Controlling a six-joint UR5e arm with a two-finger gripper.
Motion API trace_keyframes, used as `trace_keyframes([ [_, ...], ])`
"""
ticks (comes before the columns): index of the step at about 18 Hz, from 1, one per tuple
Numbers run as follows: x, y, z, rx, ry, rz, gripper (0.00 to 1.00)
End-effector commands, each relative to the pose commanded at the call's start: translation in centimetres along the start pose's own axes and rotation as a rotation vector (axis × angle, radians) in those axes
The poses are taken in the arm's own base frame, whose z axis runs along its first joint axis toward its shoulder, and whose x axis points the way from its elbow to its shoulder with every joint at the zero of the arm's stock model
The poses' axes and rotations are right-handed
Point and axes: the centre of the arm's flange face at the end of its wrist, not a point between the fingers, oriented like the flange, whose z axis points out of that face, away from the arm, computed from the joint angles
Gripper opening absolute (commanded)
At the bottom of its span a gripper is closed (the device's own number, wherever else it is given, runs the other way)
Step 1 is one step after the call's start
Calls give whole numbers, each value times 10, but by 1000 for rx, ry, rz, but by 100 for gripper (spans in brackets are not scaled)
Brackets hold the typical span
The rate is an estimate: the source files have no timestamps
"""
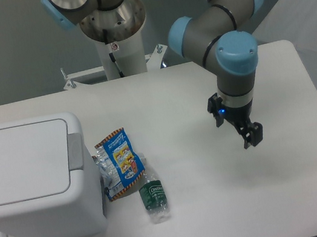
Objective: Open the trash can
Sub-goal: 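Move the open gripper up and over toward the white trash can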
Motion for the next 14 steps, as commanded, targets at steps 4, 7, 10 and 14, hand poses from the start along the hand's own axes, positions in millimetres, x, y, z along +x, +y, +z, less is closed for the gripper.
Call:
trace_keyframes([
  [4,13,-47,-48,114,-38,-193,100],
  [7,14,-67,-91,167,-84,-353,100],
  [10,15,-89,-117,198,-117,-385,100],
  [14,6,-96,-132,256,-121,-485,100],
])
